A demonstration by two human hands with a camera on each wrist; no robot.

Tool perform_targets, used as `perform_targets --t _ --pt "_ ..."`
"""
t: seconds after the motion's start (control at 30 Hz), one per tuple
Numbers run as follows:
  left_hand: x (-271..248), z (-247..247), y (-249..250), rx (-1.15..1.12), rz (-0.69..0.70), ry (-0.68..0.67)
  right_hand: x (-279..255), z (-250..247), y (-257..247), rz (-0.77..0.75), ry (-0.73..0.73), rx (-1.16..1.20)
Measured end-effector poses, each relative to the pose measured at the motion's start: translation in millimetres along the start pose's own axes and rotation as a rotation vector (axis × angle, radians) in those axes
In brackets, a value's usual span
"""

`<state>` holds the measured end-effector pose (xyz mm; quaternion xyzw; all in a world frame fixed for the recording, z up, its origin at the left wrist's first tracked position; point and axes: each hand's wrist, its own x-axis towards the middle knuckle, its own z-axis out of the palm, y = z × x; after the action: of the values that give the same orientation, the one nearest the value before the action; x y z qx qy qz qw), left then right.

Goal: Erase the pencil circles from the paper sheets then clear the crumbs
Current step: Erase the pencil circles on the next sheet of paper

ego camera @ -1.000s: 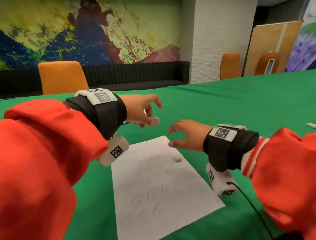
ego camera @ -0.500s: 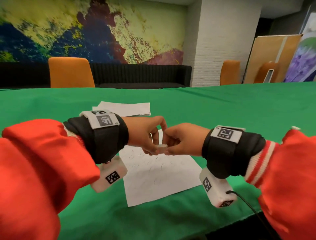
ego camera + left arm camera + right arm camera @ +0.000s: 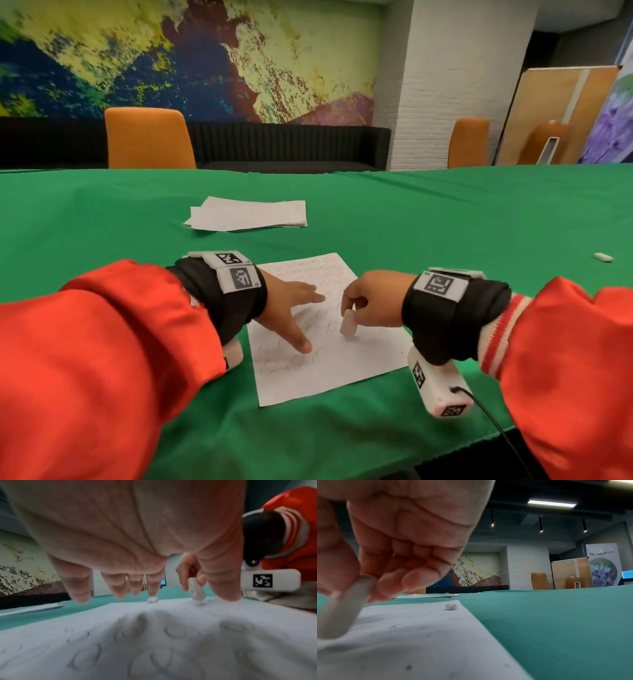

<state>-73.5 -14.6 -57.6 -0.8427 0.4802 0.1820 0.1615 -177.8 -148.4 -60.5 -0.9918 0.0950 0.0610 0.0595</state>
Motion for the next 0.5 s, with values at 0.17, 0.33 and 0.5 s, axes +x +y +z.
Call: perform_targets --t 0.17,0.33,0.5 --pt "10.4 11.8 -1.5 -0.009 0.042 -0.023 11.1 5.0 -7.1 -0.014 -0.005 0.015" --pt "14.7 14.1 -5.3 -0.022 0.088 -0.076 12.3 9.4 -6.0 -0.056 -0.026 -0.082" --pt "16.3 15.5 -5.3 -0.018 0.083 -0.094 13.8 11.0 -4.6 -0.043 -0.004 -0.051"
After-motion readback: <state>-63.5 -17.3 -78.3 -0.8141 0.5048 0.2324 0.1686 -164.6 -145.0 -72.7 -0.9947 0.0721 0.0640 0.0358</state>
